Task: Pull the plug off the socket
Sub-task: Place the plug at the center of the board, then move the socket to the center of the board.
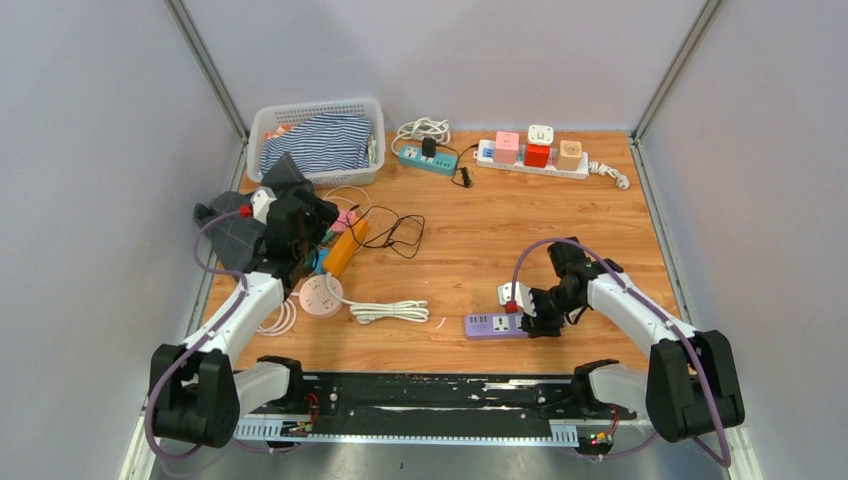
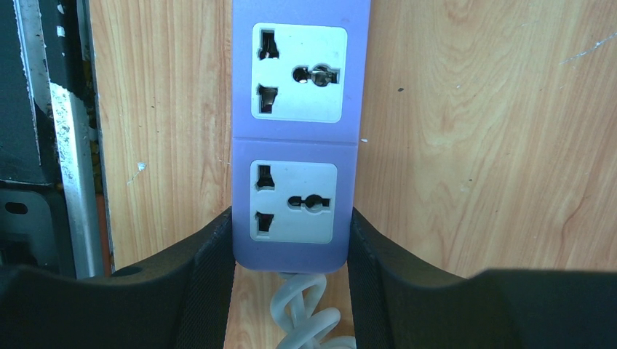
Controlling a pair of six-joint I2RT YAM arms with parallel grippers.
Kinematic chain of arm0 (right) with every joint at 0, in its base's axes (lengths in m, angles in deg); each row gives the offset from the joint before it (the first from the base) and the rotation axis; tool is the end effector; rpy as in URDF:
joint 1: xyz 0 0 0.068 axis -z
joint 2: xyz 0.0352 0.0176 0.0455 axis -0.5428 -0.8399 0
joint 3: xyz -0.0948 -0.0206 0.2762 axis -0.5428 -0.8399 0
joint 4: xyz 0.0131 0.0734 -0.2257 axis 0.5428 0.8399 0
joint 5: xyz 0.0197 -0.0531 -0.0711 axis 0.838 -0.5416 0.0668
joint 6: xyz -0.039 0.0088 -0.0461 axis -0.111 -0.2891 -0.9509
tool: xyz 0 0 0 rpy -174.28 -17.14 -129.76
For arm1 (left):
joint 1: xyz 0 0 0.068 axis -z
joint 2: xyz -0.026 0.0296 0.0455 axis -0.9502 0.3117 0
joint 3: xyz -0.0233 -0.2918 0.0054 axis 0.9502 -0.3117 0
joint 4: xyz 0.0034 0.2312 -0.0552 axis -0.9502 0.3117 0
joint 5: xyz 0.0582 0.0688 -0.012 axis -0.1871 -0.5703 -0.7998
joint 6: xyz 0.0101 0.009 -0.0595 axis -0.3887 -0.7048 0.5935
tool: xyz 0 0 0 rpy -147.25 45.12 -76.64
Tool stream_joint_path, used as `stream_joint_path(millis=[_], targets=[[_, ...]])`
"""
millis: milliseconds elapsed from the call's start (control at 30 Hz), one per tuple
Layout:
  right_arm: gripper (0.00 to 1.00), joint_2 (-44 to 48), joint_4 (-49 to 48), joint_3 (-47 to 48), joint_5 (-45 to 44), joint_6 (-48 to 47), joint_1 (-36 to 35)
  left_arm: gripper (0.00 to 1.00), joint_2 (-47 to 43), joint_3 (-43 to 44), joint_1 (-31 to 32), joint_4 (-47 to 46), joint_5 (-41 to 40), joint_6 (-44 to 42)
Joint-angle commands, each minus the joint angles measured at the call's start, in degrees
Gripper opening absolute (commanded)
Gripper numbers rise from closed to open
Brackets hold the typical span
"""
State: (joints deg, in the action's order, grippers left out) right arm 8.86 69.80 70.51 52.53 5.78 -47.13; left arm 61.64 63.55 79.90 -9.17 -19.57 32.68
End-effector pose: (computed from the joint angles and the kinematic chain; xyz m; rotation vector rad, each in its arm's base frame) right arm 0.1410 0.0628 0.1976 -1.9343 1.7032 0.5227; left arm 0.2180 -0.0220 0.2669 -0.9207 1.8299 -0.4991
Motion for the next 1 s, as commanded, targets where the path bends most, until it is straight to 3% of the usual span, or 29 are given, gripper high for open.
stream_joint_path(millis=[0,233,433,567,700,967], targets=[[0.0,1.3,3.1,1.9,2.4,1.1,-0.6,1.0,-3.6,1.1,2.8,0.1,11.8,-7.3],[0.0,2.1,6.3,3.5,5.8,0.1,-0.3,1.0,-5.8,1.9,20.9,-4.9,22.7,-25.3],[0.0,3.7,8.8,4.0,8.5,-1.9,0.3,1.0,1.7,1.4,35.8,-10.3,31.5,-40.8],[0.0,4.8,10.8,4.4,10.2,-3.9,0.7,1.0,6.8,-1.1,40.9,-20.5,37.0,-42.8],[0.0,5.5,14.8,5.5,12.2,-7.6,1.2,1.0,8.5,-3.7,47.0,-30.7,35.9,-48.5],[0.0,4.0,23.0,8.5,14.9,-14.4,2.0,1.0,16.9,-0.3,51.3,-31.9,40.0,-53.5]])
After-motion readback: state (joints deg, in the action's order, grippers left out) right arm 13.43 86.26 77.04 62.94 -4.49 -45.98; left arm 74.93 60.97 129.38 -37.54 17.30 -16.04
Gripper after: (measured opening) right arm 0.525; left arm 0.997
